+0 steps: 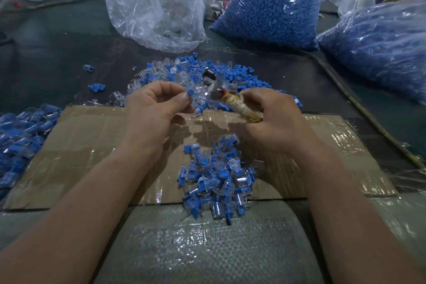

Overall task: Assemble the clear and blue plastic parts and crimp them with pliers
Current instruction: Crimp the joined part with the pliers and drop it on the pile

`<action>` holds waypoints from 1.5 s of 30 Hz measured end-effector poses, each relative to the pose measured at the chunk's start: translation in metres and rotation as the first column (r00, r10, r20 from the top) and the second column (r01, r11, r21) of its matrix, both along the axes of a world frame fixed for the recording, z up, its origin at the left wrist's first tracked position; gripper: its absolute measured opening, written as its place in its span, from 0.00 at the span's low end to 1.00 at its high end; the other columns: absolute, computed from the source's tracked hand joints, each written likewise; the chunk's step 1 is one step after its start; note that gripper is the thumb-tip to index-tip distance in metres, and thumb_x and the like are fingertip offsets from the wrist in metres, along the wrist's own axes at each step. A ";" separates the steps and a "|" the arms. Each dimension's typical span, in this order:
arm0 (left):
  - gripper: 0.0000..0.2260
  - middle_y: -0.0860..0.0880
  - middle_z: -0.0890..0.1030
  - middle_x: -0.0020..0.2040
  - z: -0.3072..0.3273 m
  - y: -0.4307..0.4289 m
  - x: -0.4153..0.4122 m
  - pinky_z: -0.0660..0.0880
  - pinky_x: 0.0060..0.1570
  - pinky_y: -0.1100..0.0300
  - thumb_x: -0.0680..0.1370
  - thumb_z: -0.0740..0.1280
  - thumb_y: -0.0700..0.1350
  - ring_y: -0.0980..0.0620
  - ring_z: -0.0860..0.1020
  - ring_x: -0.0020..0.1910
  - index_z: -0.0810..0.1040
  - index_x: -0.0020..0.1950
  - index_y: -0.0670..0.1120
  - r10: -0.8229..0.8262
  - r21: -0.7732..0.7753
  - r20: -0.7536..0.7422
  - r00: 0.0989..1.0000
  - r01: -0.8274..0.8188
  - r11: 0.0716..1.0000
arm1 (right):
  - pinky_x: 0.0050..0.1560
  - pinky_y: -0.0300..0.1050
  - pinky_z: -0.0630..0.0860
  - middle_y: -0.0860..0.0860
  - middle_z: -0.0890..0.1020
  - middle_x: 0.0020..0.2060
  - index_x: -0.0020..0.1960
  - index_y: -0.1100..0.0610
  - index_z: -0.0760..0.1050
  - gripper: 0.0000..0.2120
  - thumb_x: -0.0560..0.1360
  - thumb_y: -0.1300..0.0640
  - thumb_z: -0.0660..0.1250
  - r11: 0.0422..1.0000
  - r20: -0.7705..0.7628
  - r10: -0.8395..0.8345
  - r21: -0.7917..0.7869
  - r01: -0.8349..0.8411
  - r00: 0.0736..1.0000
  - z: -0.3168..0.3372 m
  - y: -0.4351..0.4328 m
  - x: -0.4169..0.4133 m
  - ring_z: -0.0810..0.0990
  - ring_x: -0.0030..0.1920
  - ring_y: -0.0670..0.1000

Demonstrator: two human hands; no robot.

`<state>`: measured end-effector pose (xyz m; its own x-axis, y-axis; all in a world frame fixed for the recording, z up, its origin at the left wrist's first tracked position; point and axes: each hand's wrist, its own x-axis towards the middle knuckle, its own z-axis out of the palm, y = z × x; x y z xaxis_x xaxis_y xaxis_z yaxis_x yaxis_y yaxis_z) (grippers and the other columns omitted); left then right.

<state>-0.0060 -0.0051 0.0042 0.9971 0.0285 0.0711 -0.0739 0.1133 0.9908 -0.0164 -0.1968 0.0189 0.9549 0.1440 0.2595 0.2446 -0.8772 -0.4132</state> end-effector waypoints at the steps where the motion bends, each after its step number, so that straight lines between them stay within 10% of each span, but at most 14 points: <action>1: 0.04 0.49 0.82 0.34 0.001 0.001 0.000 0.75 0.30 0.67 0.73 0.67 0.35 0.55 0.81 0.33 0.78 0.42 0.44 -0.013 0.001 -0.022 1.000 0.013 1.000 | 0.48 0.42 0.70 0.45 0.74 0.44 0.57 0.56 0.76 0.19 0.66 0.61 0.70 0.999 0.007 -0.031 -0.007 0.031 0.999 0.001 -0.004 0.000 0.73 0.46 0.47; 21: 0.05 0.49 0.83 0.32 0.007 0.004 -0.015 0.75 0.32 0.68 0.61 0.72 0.45 0.57 0.79 0.32 0.84 0.35 0.45 -0.608 0.286 -0.065 0.791 0.599 0.748 | 0.49 0.43 0.70 0.44 0.74 0.44 0.60 0.53 0.75 0.33 0.58 0.43 0.78 0.995 -0.237 -0.047 -0.101 0.023 0.970 -0.002 -0.021 0.008 0.73 0.48 0.47; 29: 0.04 0.51 0.81 0.34 -0.001 0.008 -0.002 0.76 0.44 0.59 0.71 0.70 0.42 0.59 0.77 0.31 0.81 0.37 0.45 -0.031 0.213 0.030 0.999 0.024 0.977 | 0.48 0.43 0.64 0.43 0.70 0.46 0.63 0.50 0.72 0.37 0.58 0.40 0.76 0.992 -0.320 -0.032 -0.129 -0.010 0.947 -0.002 -0.024 0.006 0.68 0.50 0.46; 33: 0.07 0.50 0.80 0.41 -0.009 0.021 0.018 0.76 0.50 0.55 0.72 0.70 0.38 0.55 0.77 0.39 0.81 0.48 0.48 0.251 0.553 0.172 0.953 -0.304 0.775 | 0.46 0.43 0.63 0.42 0.68 0.45 0.63 0.50 0.71 0.37 0.58 0.39 0.75 0.989 -0.352 -0.002 -0.140 -0.051 0.936 -0.003 -0.026 0.006 0.67 0.49 0.46; 45: 0.14 0.45 0.80 0.55 -0.020 0.024 0.029 0.72 0.56 0.51 0.75 0.68 0.44 0.46 0.76 0.53 0.78 0.61 0.46 0.109 0.865 0.152 0.982 -0.185 0.465 | 0.47 0.40 0.67 0.38 0.68 0.47 0.64 0.46 0.70 0.44 0.50 0.29 0.65 0.995 -0.453 0.051 -0.052 -0.083 0.890 0.004 -0.031 0.003 0.68 0.49 0.42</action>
<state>0.0226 0.0186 -0.0160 0.9759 0.0594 0.2098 -0.0701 -0.8256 0.5598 -0.0136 -0.2280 0.0229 0.9543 0.2136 -0.2090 0.1056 -0.8952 -0.4330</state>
